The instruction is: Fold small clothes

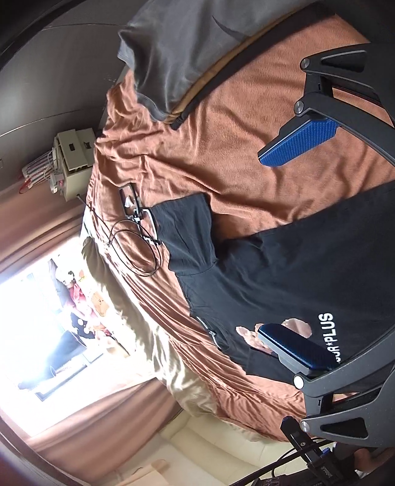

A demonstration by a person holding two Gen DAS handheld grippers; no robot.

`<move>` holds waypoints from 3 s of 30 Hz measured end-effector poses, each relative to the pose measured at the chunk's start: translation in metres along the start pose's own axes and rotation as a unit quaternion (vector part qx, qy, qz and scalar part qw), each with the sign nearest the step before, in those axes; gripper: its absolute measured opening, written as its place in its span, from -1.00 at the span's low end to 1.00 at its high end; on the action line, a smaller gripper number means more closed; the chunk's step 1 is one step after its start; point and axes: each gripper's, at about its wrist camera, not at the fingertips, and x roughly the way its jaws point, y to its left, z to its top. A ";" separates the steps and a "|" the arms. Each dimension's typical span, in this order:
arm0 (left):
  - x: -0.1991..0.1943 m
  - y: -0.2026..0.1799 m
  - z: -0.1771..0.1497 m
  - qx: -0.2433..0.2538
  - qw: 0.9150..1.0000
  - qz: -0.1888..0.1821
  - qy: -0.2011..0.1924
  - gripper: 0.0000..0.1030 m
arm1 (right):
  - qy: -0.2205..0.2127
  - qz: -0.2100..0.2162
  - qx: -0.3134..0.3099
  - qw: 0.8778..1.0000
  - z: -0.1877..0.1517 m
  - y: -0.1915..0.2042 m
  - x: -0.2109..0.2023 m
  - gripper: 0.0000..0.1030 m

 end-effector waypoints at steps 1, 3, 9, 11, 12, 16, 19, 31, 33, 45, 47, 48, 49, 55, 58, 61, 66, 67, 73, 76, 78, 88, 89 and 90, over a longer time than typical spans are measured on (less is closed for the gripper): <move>0.008 0.000 0.003 -0.001 1.000 -0.001 0.001 0.98 | 0.001 0.005 0.009 1.000 0.001 -0.004 0.012 1.00; 0.024 0.000 0.009 -0.002 1.000 -0.003 0.006 0.96 | 0.002 0.015 0.021 1.000 0.004 -0.010 0.030 1.00; 0.074 0.000 0.025 0.007 1.000 0.003 0.021 0.81 | -0.004 0.030 0.044 0.999 0.023 -0.030 0.083 0.91; 0.093 0.002 0.030 0.001 1.000 -0.004 0.029 0.69 | -0.001 0.033 0.059 0.998 0.033 -0.043 0.102 0.83; 0.102 0.002 0.033 -0.002 0.999 -0.006 0.033 0.66 | 0.000 0.033 0.063 0.997 0.034 -0.048 0.109 0.77; 0.137 0.004 0.041 -0.009 0.999 -0.011 0.048 0.46 | 0.006 0.025 0.075 0.997 0.049 -0.066 0.141 0.62; 0.162 0.003 0.047 -0.006 0.998 -0.013 0.058 0.37 | 0.017 0.023 0.081 0.996 0.057 -0.073 0.164 0.60; 0.240 -0.003 0.060 0.010 0.995 -0.018 0.095 -0.16 | 0.061 0.014 0.112 0.992 0.077 -0.090 0.236 0.30; 0.252 -0.004 0.059 0.013 0.994 -0.019 0.102 -0.25 | 0.057 0.018 0.111 0.992 0.081 -0.091 0.239 0.29; 0.300 -0.005 0.041 0.021 0.990 -0.011 0.142 -0.66 | 0.061 0.059 0.114 0.990 0.082 -0.098 0.238 -0.91; 0.299 -0.005 0.040 0.021 0.990 -0.011 0.141 -0.68 | 0.060 0.068 0.119 0.989 0.082 -0.099 0.235 -0.97; 0.299 -0.005 0.040 0.021 0.990 -0.011 0.142 -0.69 | 0.060 0.074 0.118 0.988 0.083 -0.097 0.233 -0.98; 0.299 -0.005 0.040 0.020 0.989 -0.011 0.143 -0.70 | 0.059 0.083 0.115 0.988 0.083 -0.095 0.230 -0.99; 0.288 -0.002 0.040 0.011 0.989 -0.022 0.146 -0.70 | 0.051 0.114 0.106 0.987 0.083 -0.083 0.214 -1.00; 0.279 -0.001 0.042 0.009 0.989 -0.024 0.143 -0.70 | 0.050 0.125 0.104 0.985 0.079 -0.076 0.209 -1.00; 0.268 0.003 0.047 0.004 0.990 -0.022 0.137 -0.70 | 0.052 0.141 0.099 0.984 0.073 -0.066 0.207 -1.00; 0.245 0.011 0.053 -0.002 0.992 -0.018 0.127 -0.70 | 0.054 0.162 0.109 0.979 0.062 -0.057 0.210 -1.00; 0.240 0.013 0.055 -0.001 0.992 -0.016 0.124 -0.70 | 0.050 0.168 0.115 0.978 0.059 -0.057 0.210 -1.00; 0.212 0.025 0.063 -0.010 0.994 -0.010 0.107 -0.70 | 0.027 0.211 0.163 0.964 0.052 -0.064 0.203 -1.00; 0.199 0.027 0.065 -0.002 0.995 -0.008 0.101 -0.70 | 0.021 0.226 0.161 0.960 0.051 -0.058 0.202 -1.00; 0.194 0.030 0.065 0.000 0.995 -0.007 0.097 -0.70 | 0.023 0.235 0.158 0.959 0.050 -0.052 0.204 -1.00; 0.180 0.050 0.063 -0.009 0.995 0.002 0.098 -0.69 | 0.056 0.230 0.140 0.961 0.034 -0.022 0.235 -1.00; 0.179 0.052 0.063 -0.010 0.995 0.002 0.099 -0.69 | 0.061 0.229 0.139 0.961 0.031 -0.020 0.237 -1.00; 0.178 0.053 0.063 -0.012 0.995 0.002 0.099 -0.69 | 0.064 0.228 0.138 0.962 0.028 -0.017 0.239 -1.00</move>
